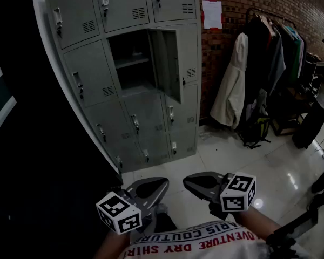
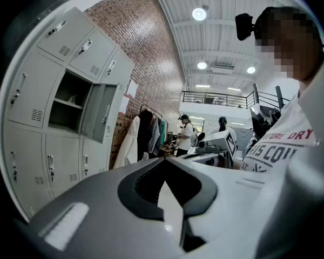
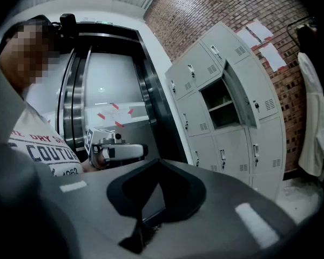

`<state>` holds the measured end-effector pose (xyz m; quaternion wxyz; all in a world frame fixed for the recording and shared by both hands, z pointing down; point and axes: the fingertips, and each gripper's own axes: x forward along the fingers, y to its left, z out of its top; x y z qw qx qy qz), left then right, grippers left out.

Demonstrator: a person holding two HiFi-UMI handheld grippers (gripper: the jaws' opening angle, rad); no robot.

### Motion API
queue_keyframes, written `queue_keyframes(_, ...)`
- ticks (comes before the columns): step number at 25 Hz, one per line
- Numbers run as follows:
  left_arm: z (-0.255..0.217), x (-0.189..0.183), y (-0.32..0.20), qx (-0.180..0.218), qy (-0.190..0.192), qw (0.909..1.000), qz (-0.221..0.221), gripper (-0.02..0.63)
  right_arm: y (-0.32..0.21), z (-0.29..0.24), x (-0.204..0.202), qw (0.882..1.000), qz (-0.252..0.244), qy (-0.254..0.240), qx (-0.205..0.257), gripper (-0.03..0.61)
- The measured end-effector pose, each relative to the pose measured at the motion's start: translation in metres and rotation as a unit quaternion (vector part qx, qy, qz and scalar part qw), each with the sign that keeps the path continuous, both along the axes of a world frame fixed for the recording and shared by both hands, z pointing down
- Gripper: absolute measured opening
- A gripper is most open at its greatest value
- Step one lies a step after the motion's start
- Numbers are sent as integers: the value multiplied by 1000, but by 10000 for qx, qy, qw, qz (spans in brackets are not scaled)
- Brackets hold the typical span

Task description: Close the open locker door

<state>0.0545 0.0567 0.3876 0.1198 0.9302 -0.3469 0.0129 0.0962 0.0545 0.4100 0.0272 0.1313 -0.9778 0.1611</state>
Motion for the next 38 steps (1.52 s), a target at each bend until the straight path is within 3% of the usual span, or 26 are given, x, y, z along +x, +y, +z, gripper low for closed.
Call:
queue_keyframes(10, 9, -75, -183, -245, -72, 9996, 136, 5, -177, 8, -79, 9994, 142, -151, -269, -5)
queue_keyframes(15, -6, -118, -277, -205, -110, 9995, 212, 5, -271, -11, -117, 9990, 357, -210, -188, -5)
queue_keyframes(19, -18, -133, -322, -203, -49, 9992, 338, 5, -316, -25, -131, 9986, 499, -179, -53, -5)
queue_keyframes(32, -15, -102, -355, -308, 76, 9988, 368, 5, -366, -28, -84, 9974, 709, -97, -76, -5)
queue_keyframes(38, -21, -102, -359, -239, 137, 9994, 226, 5, -419, -52, -30, 9891, 1449, -176, 203, -5)
